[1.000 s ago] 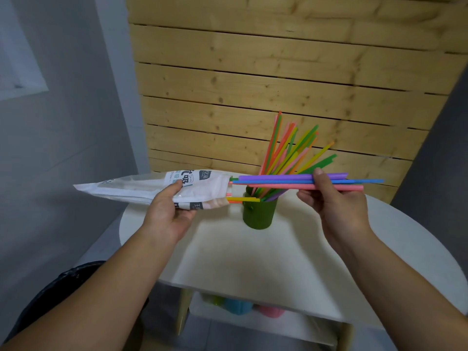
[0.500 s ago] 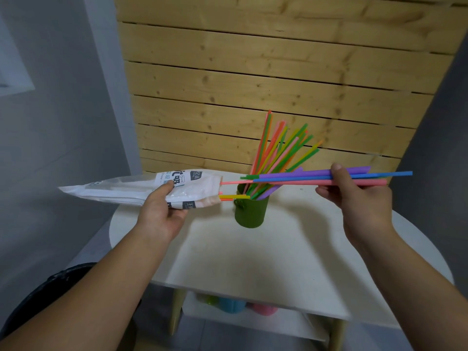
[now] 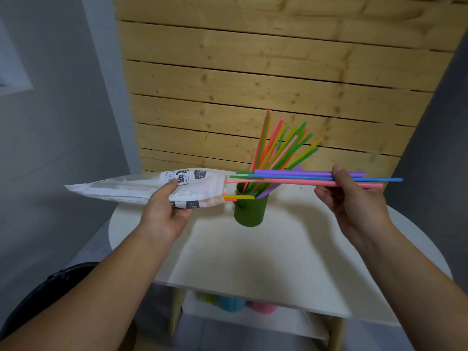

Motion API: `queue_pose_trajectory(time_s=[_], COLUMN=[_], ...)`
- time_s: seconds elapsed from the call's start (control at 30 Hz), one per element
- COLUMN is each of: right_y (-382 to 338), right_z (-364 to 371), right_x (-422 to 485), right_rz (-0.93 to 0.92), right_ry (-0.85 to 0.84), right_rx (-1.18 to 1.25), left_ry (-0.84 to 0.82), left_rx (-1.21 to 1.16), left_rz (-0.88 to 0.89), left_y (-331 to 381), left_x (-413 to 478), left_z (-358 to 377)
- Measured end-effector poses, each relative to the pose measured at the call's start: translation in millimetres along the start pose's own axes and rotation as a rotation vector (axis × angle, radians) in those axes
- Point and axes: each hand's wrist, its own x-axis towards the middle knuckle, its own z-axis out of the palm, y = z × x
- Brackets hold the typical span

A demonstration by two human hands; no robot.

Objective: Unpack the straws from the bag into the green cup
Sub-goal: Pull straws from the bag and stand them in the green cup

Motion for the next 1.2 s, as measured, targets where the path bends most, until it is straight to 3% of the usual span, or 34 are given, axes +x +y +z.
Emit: queue_pose_trajectory(time_s=[0.23, 0.57, 0.73, 0.9, 1.2], right_y=[7.6, 5.9, 3.2, 9.5, 3.6], right_z=[2.2, 6.8, 4.6, 9.9, 0.9], right_x=[0.9, 0.2, 0.2, -2.2, 8.5], right_rz=[0.122, 0.098, 0.023, 0.072, 0.035], right_ry=[0.0, 0.031, -0.038, -0.112, 0.018], right_rx=[0.083, 0.102, -0.039, -0.058, -0.088], left_ry=[-0.028, -0.026, -0.002, -0.021, 0.021], left_rx=[-0.039, -0.008, 0.017, 0.086, 0.136], left_rz=[-0.008, 0.0, -0.021, -0.031, 0.012], left_y=[-2.0, -2.2, -4.7, -12.2, -4.8], left_x=[-3.4, -4.6, -5.0, -3.2, 4.8], left_z=[3.0, 1.6, 1.3, 1.1, -5.2])
